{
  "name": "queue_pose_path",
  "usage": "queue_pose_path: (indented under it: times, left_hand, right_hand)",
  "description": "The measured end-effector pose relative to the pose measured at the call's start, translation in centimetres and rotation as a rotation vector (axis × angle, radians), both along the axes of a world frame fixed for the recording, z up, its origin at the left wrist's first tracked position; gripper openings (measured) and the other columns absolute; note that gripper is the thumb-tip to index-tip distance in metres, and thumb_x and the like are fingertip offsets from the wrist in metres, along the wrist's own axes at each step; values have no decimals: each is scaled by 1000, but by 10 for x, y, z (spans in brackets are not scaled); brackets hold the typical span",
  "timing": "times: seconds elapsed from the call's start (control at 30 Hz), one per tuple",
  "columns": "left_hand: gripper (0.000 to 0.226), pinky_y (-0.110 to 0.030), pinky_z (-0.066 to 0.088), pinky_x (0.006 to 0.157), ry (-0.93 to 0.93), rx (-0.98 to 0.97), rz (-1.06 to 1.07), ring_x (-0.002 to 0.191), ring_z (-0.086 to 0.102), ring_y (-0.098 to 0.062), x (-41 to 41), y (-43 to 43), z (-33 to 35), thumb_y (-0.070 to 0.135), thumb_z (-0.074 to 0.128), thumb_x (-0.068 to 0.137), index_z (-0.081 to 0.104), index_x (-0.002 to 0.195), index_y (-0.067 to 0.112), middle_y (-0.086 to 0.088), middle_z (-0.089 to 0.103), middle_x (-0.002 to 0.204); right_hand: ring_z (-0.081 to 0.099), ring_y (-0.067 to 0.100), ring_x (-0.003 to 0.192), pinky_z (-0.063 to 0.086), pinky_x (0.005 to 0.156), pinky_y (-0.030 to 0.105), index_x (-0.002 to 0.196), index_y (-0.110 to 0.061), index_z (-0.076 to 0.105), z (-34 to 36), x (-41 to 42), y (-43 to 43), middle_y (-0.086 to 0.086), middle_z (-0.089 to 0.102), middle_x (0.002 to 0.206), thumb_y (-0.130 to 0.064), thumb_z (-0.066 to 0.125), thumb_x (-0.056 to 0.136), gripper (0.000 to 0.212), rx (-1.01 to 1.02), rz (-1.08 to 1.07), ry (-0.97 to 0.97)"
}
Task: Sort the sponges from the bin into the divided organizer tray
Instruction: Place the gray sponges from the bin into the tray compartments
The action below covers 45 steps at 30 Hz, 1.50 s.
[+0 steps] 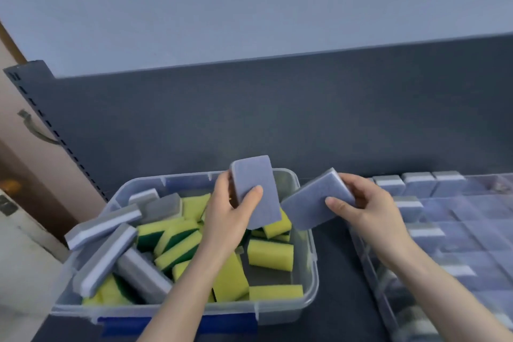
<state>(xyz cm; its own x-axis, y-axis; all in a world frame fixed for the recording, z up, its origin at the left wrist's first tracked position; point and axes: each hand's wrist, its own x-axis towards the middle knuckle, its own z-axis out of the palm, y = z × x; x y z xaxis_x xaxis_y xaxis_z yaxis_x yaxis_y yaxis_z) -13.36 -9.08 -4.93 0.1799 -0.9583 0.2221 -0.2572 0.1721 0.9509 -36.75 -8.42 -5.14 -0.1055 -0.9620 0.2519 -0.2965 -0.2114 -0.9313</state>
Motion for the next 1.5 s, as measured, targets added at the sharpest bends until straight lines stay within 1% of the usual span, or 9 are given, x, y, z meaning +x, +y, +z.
queue_pose_path:
  times: [0.17, 0.37, 0.53, 0.63, 0.73, 0.9, 1.13, 1.3, 1.5]
  left_hand:
    - [14, -17, 49, 63, 43, -36, -53, 83, 64, 0, -32, -10, 6, 35, 66, 84, 59, 96, 32, 20, 67, 91]
    - [35, -26, 53, 67, 122, -28, -77, 82, 64, -5, -89, -23, 16, 34, 69, 65, 53, 96, 34, 12, 68, 90]
    - [63, -39, 56, 79, 118, -11, -148, 94, 63, -6, -149, -31, 19, 31, 69, 68, 39, 120, 49, 15, 61, 110]
    - [52, -46, 55, 83, 71, -33, -145, 97, 62, -8, -181, -34, 17, 35, 68, 71, 45, 114, 51, 19, 62, 106]
    - [37, -41, 56, 79, 47, -54, -126, 91, 63, -5, -212, -38, 14, 37, 66, 72, 52, 106, 44, 19, 64, 99]
    - [32, -17, 49, 60, -55, -58, -94, 79, 59, -1, -258, -42, 15, 37, 68, 68, 51, 94, 43, 24, 61, 91]
    - [44, -12, 46, 64, -207, -55, -125, 90, 57, 3, -301, -46, 7, 27, 67, 68, 51, 105, 45, 27, 59, 98]
    - [38, -19, 43, 68, -387, -3, -160, 89, 56, 0, -320, -52, -4, 24, 71, 70, 56, 102, 40, 19, 59, 98]
    - [37, -19, 46, 69, -577, 33, -232, 90, 53, 6, -326, -57, -11, 23, 71, 70, 52, 96, 43, 25, 57, 95]
  right_hand:
    - [66, 12, 92, 53, 82, 34, 109, -25, 65, 11, -33, 2, -8, 72, 98, -10, 74, 76, 37, 9, -58, -26]
    - [67, 10, 87, 53, 79, 34, 108, -27, 65, 29, -94, -1, -8, 72, 96, -11, 72, 78, 35, 2, -78, -41]
    - [67, 8, 89, 54, 78, 33, 109, -27, 65, 37, -159, -8, -9, 72, 96, -10, 72, 78, 36, -38, -138, 5]
    - [67, 10, 89, 53, 77, 32, 108, -27, 65, 34, -193, -13, -9, 71, 95, -10, 71, 78, 36, -40, -153, -3]
    - [66, 10, 89, 51, 75, 27, 109, -26, 65, 28, -222, -19, -9, 71, 96, -8, 71, 78, 36, -34, -161, 2]
    - [65, 5, 86, 51, 73, 25, 108, -29, 65, 16, -266, -24, -14, 71, 93, -10, 73, 76, 38, -38, -166, 69]
    - [61, -6, 82, 44, 65, 5, 95, -47, 57, 0, -310, -32, -28, 66, 90, -10, 74, 74, 46, -51, -130, 167]
    - [60, -4, 83, 44, 64, 6, 101, -40, 56, -22, -332, -39, -21, 66, 91, -12, 76, 74, 44, 7, -122, 211]
    - [57, -9, 84, 43, 66, 5, 106, -31, 59, -41, -337, -41, -23, 63, 91, -13, 77, 73, 42, 68, -118, 250]
